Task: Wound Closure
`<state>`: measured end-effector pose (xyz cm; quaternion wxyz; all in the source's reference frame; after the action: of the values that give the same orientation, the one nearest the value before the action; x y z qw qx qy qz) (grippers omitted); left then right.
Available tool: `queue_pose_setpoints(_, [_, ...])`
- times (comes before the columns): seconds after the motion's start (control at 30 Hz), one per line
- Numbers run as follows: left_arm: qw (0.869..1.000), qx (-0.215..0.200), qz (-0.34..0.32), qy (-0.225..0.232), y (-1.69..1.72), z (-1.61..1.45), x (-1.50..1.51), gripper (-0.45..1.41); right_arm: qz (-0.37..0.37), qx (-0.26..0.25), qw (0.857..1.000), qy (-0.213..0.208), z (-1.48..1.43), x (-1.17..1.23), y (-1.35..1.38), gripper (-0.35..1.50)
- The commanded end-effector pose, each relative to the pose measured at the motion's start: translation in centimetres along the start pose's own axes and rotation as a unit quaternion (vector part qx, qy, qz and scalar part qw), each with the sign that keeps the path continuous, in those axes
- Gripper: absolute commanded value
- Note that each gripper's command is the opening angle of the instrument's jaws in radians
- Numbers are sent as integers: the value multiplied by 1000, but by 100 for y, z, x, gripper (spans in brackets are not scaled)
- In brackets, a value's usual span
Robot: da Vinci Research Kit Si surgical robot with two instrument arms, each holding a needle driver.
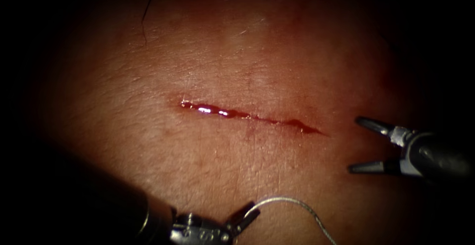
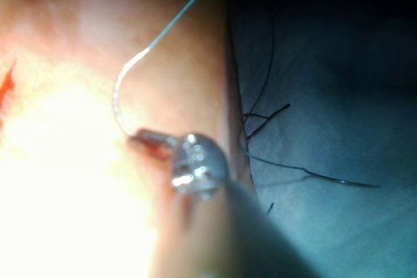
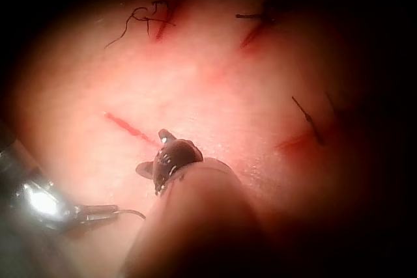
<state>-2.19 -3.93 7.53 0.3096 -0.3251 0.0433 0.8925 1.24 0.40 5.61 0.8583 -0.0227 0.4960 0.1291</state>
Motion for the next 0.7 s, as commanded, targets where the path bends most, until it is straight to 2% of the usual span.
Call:
queue_pose_setpoints(0.03, [1000,-3,0,-5,5,1,-8,-45,1,2,1000,1,9,0,-4,137])
queue_pose_setpoints(0.17, [1000,-6,-1,-7,0,-1,-6,-45,1,2,1000,3,7,2,-5,135])
queue_pose_setpoints(0.4, [1000,-13,-11,-9,-23,-5,16,-45,2,23,999,25,5,20,-18,135])
queue_pose_setpoints(0.57, [999,-16,-32,18,-53,-10,39,-45,0,61,998,14,10,31,-38,130])
queue_pose_setpoints(0.7, [997,-31,-59,42,-76,-17,58,-45,1,84,996,8,17,31,-52,129])
